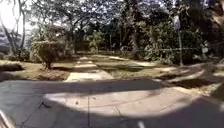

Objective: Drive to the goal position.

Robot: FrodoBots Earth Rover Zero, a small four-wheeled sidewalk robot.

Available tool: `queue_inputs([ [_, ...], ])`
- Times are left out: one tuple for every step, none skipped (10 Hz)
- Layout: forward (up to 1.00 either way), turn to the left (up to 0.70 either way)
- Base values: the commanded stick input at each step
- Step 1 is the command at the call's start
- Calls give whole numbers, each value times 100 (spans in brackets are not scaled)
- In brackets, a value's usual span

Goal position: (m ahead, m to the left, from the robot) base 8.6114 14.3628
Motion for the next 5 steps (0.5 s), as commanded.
queue_inputs([
  [50,50],
  [50,50],
  [50,33],
  [50,7],
  [50,0],
])
